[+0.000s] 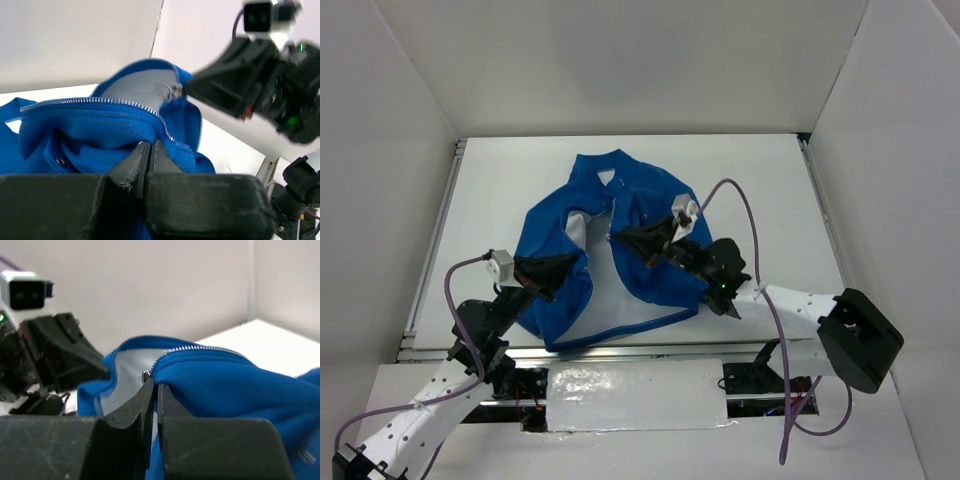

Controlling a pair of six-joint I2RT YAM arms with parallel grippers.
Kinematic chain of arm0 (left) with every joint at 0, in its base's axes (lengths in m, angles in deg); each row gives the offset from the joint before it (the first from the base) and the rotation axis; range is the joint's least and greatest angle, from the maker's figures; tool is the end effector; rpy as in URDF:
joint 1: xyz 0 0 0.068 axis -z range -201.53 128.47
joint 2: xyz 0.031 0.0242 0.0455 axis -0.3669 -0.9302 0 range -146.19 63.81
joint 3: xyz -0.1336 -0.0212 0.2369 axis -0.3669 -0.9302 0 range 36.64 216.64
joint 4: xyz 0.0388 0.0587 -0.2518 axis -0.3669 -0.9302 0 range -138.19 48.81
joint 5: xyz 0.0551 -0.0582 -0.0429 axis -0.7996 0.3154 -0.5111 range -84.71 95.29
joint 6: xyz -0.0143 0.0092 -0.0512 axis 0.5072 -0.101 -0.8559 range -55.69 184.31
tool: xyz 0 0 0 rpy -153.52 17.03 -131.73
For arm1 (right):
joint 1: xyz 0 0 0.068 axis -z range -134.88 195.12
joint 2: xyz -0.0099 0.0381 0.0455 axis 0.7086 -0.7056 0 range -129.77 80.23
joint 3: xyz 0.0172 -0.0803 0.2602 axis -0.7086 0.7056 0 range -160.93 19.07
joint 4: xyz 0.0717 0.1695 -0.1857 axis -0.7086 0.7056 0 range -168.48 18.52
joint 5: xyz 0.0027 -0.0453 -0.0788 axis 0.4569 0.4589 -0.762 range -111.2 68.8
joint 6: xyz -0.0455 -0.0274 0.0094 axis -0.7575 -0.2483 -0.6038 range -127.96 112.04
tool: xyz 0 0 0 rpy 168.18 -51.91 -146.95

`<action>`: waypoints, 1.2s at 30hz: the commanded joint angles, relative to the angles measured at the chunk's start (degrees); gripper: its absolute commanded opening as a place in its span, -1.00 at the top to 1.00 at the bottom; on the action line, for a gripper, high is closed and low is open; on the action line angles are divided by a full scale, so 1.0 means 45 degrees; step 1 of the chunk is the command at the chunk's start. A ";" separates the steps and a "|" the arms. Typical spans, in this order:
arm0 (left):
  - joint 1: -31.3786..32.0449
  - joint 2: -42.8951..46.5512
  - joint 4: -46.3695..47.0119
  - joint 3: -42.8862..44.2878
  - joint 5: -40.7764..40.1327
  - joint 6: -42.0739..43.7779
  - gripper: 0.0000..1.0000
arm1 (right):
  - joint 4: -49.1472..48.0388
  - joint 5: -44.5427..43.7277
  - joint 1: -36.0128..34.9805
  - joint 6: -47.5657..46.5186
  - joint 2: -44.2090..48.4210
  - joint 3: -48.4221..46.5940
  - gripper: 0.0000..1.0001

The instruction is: Zip up the jacket

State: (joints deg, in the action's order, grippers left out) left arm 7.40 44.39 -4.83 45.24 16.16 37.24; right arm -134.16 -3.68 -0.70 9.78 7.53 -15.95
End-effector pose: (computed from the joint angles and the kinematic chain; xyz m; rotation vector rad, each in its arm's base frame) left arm 0.1029 -0.0644 0.2612 0.1963 1.1707 -0.9726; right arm 0.1838 0.2045 0.2966 -0.5958 1.2209 1.1373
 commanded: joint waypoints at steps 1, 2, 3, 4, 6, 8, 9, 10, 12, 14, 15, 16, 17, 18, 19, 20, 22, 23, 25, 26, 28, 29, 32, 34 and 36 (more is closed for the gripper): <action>0.0036 0.0330 0.0496 0.0412 -0.0268 0.0292 1.00 | -0.6753 -0.0003 -0.0090 -0.1559 -0.0773 0.1898 1.00; 0.0017 0.0350 0.0282 0.0452 -0.0171 0.0312 1.00 | -0.7502 0.0032 -0.0091 -0.1501 -0.1086 0.2175 1.00; 0.0017 0.0370 0.0144 0.0471 -0.0151 0.0409 1.00 | -0.8708 0.0226 -0.0071 -0.1771 -0.1534 0.2410 1.00; 0.0036 0.0370 0.0008 0.0530 -0.0151 0.0449 1.00 | -0.9088 0.0441 -0.0071 -0.1754 -0.1635 0.2741 1.00; 0.0017 0.0331 -0.0169 0.0511 -0.0248 0.0508 1.00 | -0.8997 0.0968 -0.0052 -0.1618 -0.1520 0.2803 1.00; 0.0017 0.0253 -0.0131 0.0452 -0.0326 0.0508 1.00 | -0.7499 0.1146 -0.0071 -0.2605 -0.1305 0.2201 1.00; 0.0036 0.0137 -0.0092 0.0471 -0.0404 0.0508 1.00 | -0.4338 0.0856 -0.0129 -0.3387 -0.1149 0.1057 1.00; 0.0036 0.0097 -0.0092 0.0491 -0.0385 0.0527 1.00 | -0.2334 0.0196 -0.0284 -0.4555 -0.1109 0.0253 1.00; 0.0036 -0.0020 -0.0227 0.0627 -0.0424 0.0547 1.00 | -0.0500 -0.3062 -0.0715 -0.6399 -0.1225 -0.0826 1.00; 0.0036 -0.0040 -0.0384 0.0667 -0.0424 0.0683 1.00 | -0.3041 -0.4103 -0.0658 -0.6520 -0.0740 0.0044 1.00; 0.0036 -0.0001 -0.0404 0.0590 -0.0521 0.0683 1.00 | -0.5376 -0.3856 -0.0599 -0.6423 -0.0525 0.0842 1.00; 0.0036 -0.0020 -0.0327 0.0511 -0.0619 0.0645 1.00 | -0.5670 -0.3177 -0.0560 -0.6287 -0.0078 0.1005 1.00; 0.0036 -0.0020 -0.0249 0.0433 -0.0678 0.0567 1.00 | -0.5229 -0.2242 -0.0540 -0.6053 0.0062 0.1025 1.00; 0.0036 -0.0020 -0.0054 0.0355 -0.0736 0.0508 1.00 | -0.5050 -0.1904 -0.0540 -0.5935 0.0102 0.0968 1.00; 0.0036 -0.0020 0.0006 0.0354 -0.0679 0.0488 1.00 | -0.5126 -0.1669 -0.0540 -0.5566 0.0044 0.1044 1.00; 0.0036 -0.0059 0.0025 0.0412 -0.0620 0.0488 1.00 | -0.6190 -0.1473 -0.0540 -0.5273 -0.0285 0.1471 1.00; 0.0036 -0.0060 -0.0110 0.0491 -0.0483 0.0527 1.00 | -0.7678 -0.1471 -0.0540 -0.4569 -0.0870 0.1961 1.00; 0.0036 -0.0040 -0.0188 0.0549 -0.0483 0.0547 1.00 | -0.8633 -0.1510 -0.0540 -0.4277 -0.0990 0.2253 1.00; 0.0036 0.0018 -0.0344 0.0569 -0.0483 0.0624 1.00 | -0.8973 -0.1297 -0.0540 -0.3865 -0.1011 0.2373 1.00; 0.0036 0.0038 -0.0403 0.0589 -0.0502 0.0644 1.00 | -0.9110 -0.1141 -0.0540 -0.3496 -0.0991 0.2431 1.00; 0.0036 0.0058 -0.0443 0.0589 -0.0561 0.0683 1.00 | -0.9131 -0.0497 -0.0540 -0.3297 -0.0817 0.2510 1.00; 0.0036 0.0058 -0.0443 0.0550 -0.0561 0.0683 1.00 | -0.8570 -0.0108 -0.0540 -0.3374 -0.0467 0.2491 1.00; 0.0036 0.0019 -0.0385 0.0530 -0.0561 0.0703 1.00 | -0.5902 0.1046 -0.0540 -0.3998 0.0237 0.2102 1.00; 0.0036 -0.0020 -0.0249 0.0472 -0.0484 0.0664 1.00 | -0.5672 0.1243 -0.0520 -0.4255 0.0493 0.2138 1.00; 0.0036 -0.0020 -0.0092 0.0413 -0.0366 0.0548 1.00 | -0.5946 0.1322 -0.0481 -0.3576 0.0570 0.2392 1.00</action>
State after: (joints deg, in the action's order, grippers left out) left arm 7.40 44.06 -9.64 45.35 14.13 38.83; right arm -151.16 -1.43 -3.04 -7.49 7.77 -4.17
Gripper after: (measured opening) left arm 0.091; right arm 0.083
